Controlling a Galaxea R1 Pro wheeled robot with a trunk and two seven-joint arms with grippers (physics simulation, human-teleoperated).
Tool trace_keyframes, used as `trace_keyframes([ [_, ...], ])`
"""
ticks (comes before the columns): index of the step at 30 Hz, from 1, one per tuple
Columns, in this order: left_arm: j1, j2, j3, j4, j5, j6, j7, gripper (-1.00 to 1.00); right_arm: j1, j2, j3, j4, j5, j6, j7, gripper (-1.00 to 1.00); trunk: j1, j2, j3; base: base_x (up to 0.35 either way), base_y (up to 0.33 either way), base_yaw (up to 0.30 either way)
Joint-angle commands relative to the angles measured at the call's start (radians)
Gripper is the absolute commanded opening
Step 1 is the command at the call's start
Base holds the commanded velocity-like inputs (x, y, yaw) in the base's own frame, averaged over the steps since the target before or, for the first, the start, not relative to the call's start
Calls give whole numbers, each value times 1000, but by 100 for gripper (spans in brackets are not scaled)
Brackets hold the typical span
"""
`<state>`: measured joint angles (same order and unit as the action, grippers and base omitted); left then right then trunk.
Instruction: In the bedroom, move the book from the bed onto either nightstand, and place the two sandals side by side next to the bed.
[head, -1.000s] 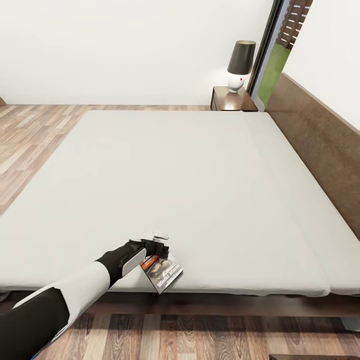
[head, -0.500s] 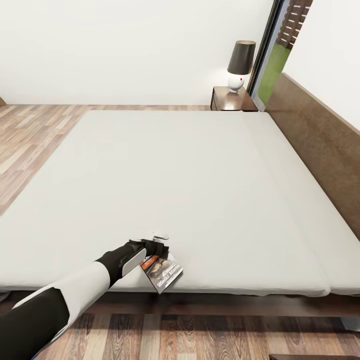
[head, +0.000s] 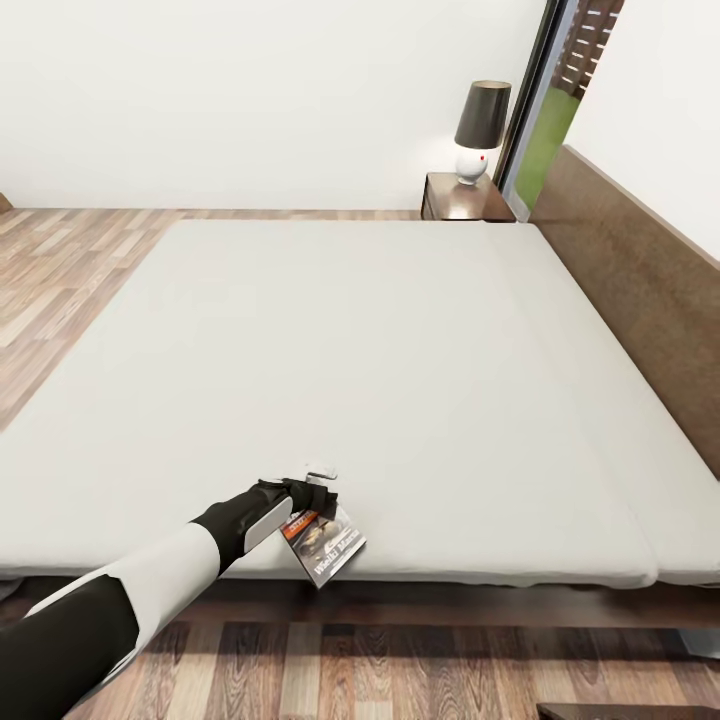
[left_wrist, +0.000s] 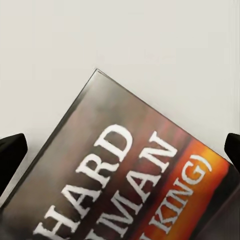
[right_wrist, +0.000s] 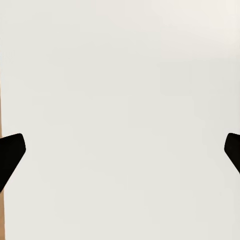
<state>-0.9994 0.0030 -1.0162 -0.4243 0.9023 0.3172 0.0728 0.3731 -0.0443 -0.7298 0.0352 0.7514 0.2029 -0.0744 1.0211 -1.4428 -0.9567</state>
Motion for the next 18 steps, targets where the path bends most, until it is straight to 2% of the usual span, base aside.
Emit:
trace_keyframes([
  [1,18,1,-5,-1,29,7,9,100,0,0,-8,2,9,1,-4,100,0,0,-1,-28,0,0],
  [18,19,1,-5,-1,29,6,9,100,0,0,-3,1,10,1,-4,100,0,0,-1,-7,0,0],
])
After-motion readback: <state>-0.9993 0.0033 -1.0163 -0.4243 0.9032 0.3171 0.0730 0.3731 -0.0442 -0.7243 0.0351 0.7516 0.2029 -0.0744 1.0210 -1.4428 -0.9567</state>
